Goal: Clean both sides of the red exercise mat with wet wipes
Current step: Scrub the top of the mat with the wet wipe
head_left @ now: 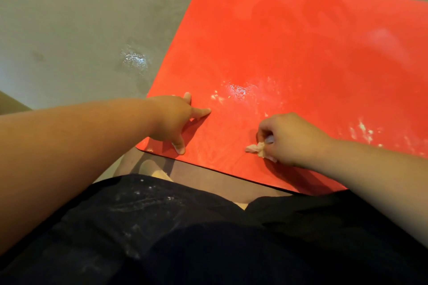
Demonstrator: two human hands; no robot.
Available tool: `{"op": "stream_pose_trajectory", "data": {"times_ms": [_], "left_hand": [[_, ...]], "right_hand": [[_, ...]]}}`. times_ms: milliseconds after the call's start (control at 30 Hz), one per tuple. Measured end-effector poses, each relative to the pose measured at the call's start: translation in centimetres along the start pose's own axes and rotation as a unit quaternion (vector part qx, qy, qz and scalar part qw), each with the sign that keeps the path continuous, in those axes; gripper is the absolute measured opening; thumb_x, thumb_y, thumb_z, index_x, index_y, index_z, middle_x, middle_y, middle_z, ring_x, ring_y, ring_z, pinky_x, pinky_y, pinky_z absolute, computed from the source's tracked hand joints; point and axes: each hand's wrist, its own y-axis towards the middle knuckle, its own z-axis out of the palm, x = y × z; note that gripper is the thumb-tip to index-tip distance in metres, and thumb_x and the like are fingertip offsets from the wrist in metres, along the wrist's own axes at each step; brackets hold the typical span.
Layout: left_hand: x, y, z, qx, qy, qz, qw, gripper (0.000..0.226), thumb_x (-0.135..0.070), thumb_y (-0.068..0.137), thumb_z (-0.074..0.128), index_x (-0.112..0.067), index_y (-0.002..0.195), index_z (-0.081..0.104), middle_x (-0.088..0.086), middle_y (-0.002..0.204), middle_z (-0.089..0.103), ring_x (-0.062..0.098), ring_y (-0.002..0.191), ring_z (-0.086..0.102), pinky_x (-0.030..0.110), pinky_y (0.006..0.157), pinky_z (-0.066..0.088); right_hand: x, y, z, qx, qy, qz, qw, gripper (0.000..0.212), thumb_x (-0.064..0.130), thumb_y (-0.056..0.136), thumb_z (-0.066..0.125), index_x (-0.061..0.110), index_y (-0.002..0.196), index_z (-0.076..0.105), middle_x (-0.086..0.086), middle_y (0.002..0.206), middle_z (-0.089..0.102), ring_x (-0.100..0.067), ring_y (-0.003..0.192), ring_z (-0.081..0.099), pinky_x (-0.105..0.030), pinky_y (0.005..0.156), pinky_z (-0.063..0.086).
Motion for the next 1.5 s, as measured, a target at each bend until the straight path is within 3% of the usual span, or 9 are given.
{"op": "stream_pose_trajectory", "data": {"times_ms": [100, 267, 333, 500, 733, 1000, 1067, 1267, 1500], "left_hand": [[-0.1, 0.0, -0.1, 0.005, 0.000, -0.004, 1.000, 0.120, -0.047, 0.067, 0.082, -0.045, 0.149, -0.005, 0.020, 0.159, -0.006, 0.036, 0.141, 0.025, 0.036, 0.107, 0.032], [-0.3, -0.3, -0.1, 0.006, 0.004, -0.008, 1.000, 0.120, -0.048, 0.067, 0.082, -0.044, 0.149, -0.007, 0.021, 0.159, -0.006, 0.036, 0.142, 0.025, 0.035, 0.108, 0.031], [-0.3, -0.4, -0.2, 0.006, 0.003, -0.009, 1.000, 0.120, -0.048, 0.067, 0.082, -0.045, 0.149, -0.006, 0.020, 0.159, -0.005, 0.035, 0.142, 0.024, 0.036, 0.109, 0.031], [-0.3, -0.6, -0.3, 0.010, -0.007, -0.011, 1.000, 0.120, -0.047, 0.067, 0.083, -0.046, 0.149, -0.004, 0.018, 0.159, -0.005, 0.035, 0.142, 0.024, 0.038, 0.109, 0.033], [-0.6, -0.8, -0.5, 0.011, -0.003, -0.012, 1.000, 0.118, -0.047, 0.069, 0.081, -0.045, 0.149, -0.006, 0.016, 0.160, -0.005, 0.036, 0.142, 0.022, 0.036, 0.109, 0.031], [-0.3, -0.8, -0.6, 0.008, -0.011, -0.010, 1.000, 0.119, -0.048, 0.066, 0.082, -0.047, 0.149, -0.004, 0.015, 0.160, -0.003, 0.034, 0.142, 0.024, 0.036, 0.108, 0.032], [-0.1, -0.8, -0.6, 0.005, -0.017, -0.010, 1.000, 0.119, -0.048, 0.065, 0.083, -0.047, 0.149, -0.002, 0.014, 0.160, -0.003, 0.033, 0.142, 0.025, 0.035, 0.107, 0.033], [0.4, -1.1, -0.2, -0.020, -0.059, -0.024, 0.998, 0.127, -0.047, 0.061, 0.085, -0.036, 0.152, -0.003, 0.003, 0.161, -0.004, 0.025, 0.145, 0.020, 0.032, 0.109, 0.029], [0.8, -1.1, 0.1, -0.025, -0.075, -0.033, 0.996, 0.130, -0.049, 0.060, 0.085, -0.030, 0.153, -0.005, -0.004, 0.161, -0.008, 0.022, 0.148, 0.010, 0.035, 0.114, 0.022]], "right_hand": [[2.7, -1.4, 1.6, -0.039, -0.008, -0.092, 0.995, 0.015, 0.021, 0.084, 0.055, 0.017, 0.095, 0.064, -0.004, 0.099, 0.056, -0.026, 0.091, 0.057, -0.036, 0.077, 0.048], [5.5, -2.6, 3.5, -0.026, -0.041, -0.211, 0.976, 0.017, 0.018, 0.087, 0.053, 0.014, 0.095, 0.067, -0.004, 0.107, 0.048, -0.025, 0.083, 0.055, -0.039, 0.070, 0.050], [3.9, -0.9, 3.2, -0.048, -0.056, -0.182, 0.980, 0.015, 0.015, 0.087, 0.054, 0.013, 0.094, 0.068, -0.006, 0.105, 0.047, -0.026, 0.083, 0.055, -0.038, 0.071, 0.049], [-0.6, 2.5, 0.9, -0.214, 0.056, 0.065, 0.973, 0.017, 0.012, 0.087, 0.055, 0.012, 0.102, 0.063, -0.013, 0.106, 0.053, -0.032, 0.095, 0.056, -0.034, 0.081, 0.043], [5.2, -1.0, 3.1, -0.059, 0.077, -0.134, 0.986, 0.020, 0.014, 0.086, 0.048, 0.014, 0.096, 0.065, -0.008, 0.099, 0.058, -0.027, 0.092, 0.056, -0.038, 0.080, 0.047], [-5.1, 3.5, -0.6, -0.244, 0.031, 0.131, 0.960, 0.014, 0.013, 0.085, 0.055, 0.011, 0.088, 0.069, -0.015, 0.096, 0.066, -0.033, 0.094, 0.059, -0.034, 0.076, 0.041], [-3.9, 3.2, -0.2, -0.245, 0.041, 0.127, 0.960, 0.014, 0.014, 0.085, 0.057, 0.012, 0.087, 0.070, -0.013, 0.094, 0.068, -0.032, 0.093, 0.060, -0.033, 0.074, 0.039], [2.6, 1.1, 1.7, -0.099, 0.029, -0.092, 0.990, 0.022, 0.016, 0.086, 0.053, 0.015, 0.101, 0.070, -0.008, 0.106, 0.064, -0.025, 0.100, 0.057, -0.030, 0.083, 0.041], [-3.7, 4.6, -0.7, -0.229, 0.022, 0.114, 0.966, 0.020, 0.019, 0.087, 0.057, 0.015, 0.099, 0.073, -0.014, 0.104, 0.063, -0.032, 0.099, 0.059, -0.031, 0.079, 0.041]]}}
